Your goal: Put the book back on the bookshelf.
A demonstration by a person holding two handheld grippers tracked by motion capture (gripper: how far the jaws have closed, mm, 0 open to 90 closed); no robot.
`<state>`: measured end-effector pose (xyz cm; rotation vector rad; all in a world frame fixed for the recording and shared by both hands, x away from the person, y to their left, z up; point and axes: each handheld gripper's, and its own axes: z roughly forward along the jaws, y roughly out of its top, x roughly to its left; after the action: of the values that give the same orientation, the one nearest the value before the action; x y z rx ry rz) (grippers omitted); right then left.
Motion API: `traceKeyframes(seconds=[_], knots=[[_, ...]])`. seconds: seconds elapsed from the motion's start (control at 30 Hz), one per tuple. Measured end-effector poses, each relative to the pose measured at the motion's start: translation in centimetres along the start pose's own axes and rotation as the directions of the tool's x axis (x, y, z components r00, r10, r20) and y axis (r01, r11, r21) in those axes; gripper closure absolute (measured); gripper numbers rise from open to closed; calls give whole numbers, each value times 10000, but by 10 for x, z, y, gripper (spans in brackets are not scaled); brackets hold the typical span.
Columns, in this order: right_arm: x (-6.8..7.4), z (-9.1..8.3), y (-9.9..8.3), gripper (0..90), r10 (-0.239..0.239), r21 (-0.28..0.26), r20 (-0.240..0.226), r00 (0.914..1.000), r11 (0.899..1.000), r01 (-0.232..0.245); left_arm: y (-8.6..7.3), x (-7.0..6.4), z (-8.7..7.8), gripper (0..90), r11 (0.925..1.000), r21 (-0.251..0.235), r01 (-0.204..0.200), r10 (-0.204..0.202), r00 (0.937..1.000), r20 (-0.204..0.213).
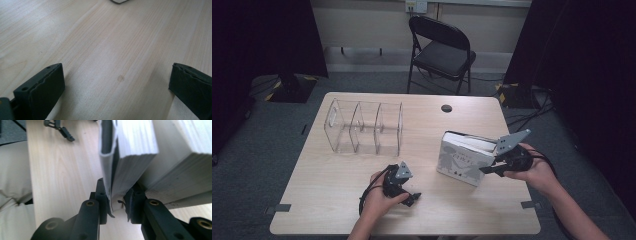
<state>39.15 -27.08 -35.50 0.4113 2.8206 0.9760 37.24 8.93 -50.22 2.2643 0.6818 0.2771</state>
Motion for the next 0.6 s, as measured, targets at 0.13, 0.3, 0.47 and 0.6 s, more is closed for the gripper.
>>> traceKeyframes(seconds=[0.13,0.3,0.47,0.6], knots=[[-1,-1,2,749,59,224,58,10000,9997,-60,0,0,0,0,10000,-2,0,0,10000,0],[-4,-1,2,748,157,312,10,9999,9994,-157,0,0,0,0,10000,0,3,-3,10000,1],[-6,-2,3,747,179,365,-20,9998,9992,-178,0,0,0,0,10000,-2,4,-4,10000,1],[-7,-1,2,744,347,328,-59,9994,9989,-345,0,0,0,0,10000,-1,-9,9,10000,24]])
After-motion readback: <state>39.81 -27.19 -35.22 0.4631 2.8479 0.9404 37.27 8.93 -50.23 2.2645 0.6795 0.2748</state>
